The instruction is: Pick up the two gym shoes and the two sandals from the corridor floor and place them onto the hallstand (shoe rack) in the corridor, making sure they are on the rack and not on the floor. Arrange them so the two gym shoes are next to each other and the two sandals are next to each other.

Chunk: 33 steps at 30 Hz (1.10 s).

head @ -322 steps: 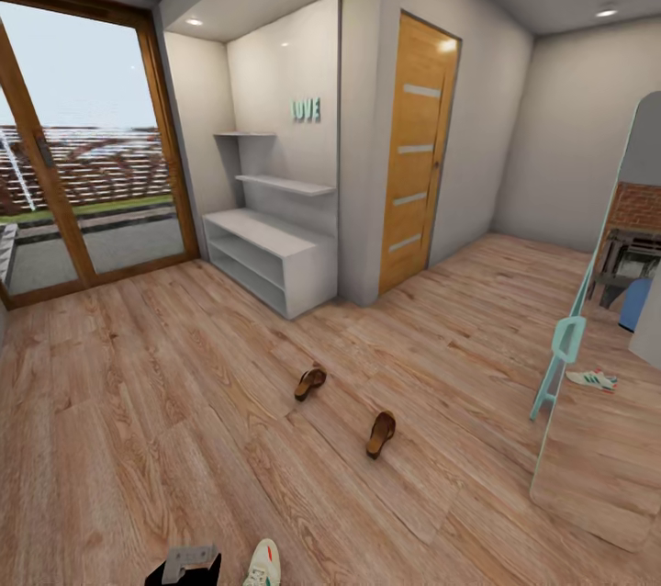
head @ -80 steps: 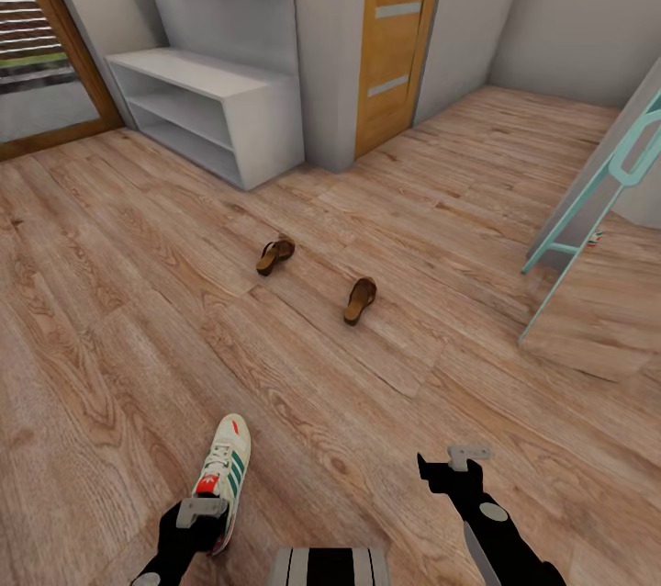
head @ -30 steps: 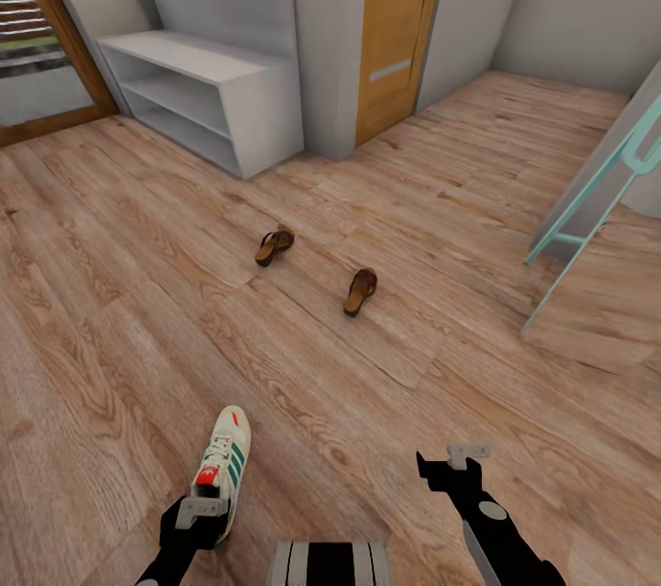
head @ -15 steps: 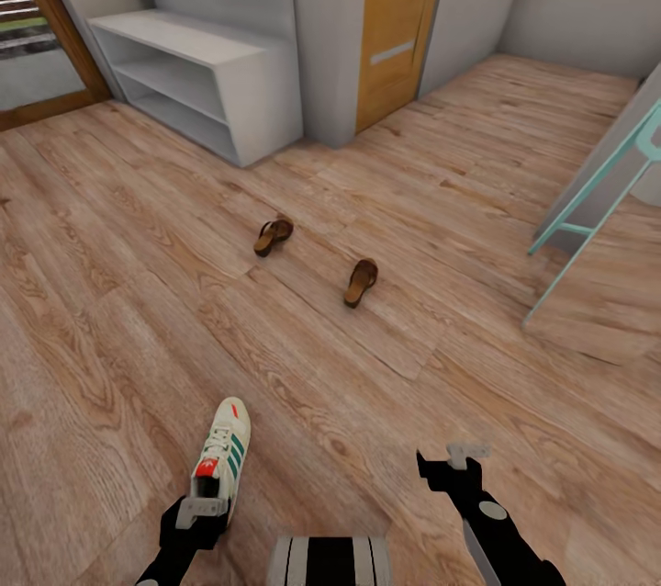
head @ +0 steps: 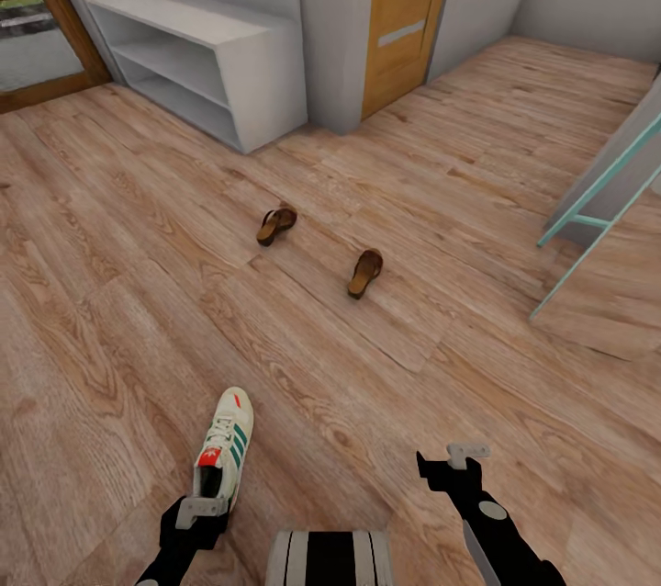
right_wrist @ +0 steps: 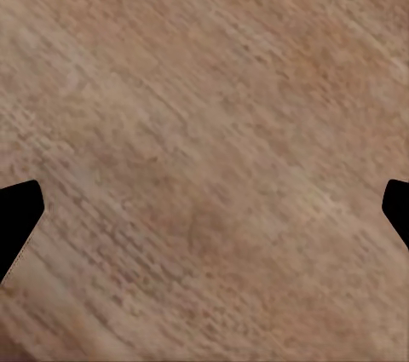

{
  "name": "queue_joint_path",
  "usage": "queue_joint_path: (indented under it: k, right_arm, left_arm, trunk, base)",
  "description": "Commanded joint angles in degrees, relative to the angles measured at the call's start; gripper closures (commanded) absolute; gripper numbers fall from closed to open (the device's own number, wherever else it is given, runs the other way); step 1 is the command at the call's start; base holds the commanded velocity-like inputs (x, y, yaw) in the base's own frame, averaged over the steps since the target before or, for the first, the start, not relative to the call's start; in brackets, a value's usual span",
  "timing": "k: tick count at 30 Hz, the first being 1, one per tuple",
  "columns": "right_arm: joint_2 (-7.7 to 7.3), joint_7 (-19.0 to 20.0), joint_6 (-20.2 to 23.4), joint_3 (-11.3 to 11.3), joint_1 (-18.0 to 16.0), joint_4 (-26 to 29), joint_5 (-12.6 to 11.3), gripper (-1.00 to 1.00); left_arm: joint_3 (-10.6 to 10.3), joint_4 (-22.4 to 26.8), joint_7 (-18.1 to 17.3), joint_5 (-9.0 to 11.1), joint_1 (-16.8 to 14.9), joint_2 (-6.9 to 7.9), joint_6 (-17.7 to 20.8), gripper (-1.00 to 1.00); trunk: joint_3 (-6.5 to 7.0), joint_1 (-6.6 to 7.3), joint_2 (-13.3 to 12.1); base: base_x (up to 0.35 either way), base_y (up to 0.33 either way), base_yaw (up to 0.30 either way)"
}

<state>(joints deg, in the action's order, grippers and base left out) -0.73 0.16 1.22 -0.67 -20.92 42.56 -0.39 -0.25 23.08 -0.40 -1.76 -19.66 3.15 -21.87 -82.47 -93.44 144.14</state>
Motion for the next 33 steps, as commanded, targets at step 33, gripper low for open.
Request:
queue_joint_path:
  k: [33]
  right_arm:
    - [-0.03,0.02,0.19,-0.10,0.00,0.07,-0.05,-1.00]
  left_arm:
    - [0.16,-0.05,0.04,-0.09,-0.03,0.01,-0.07,-1.00]
  trunk:
    - [-1.34,-0.12,0.08]
  base:
    - [0.011,0.000,0.018]
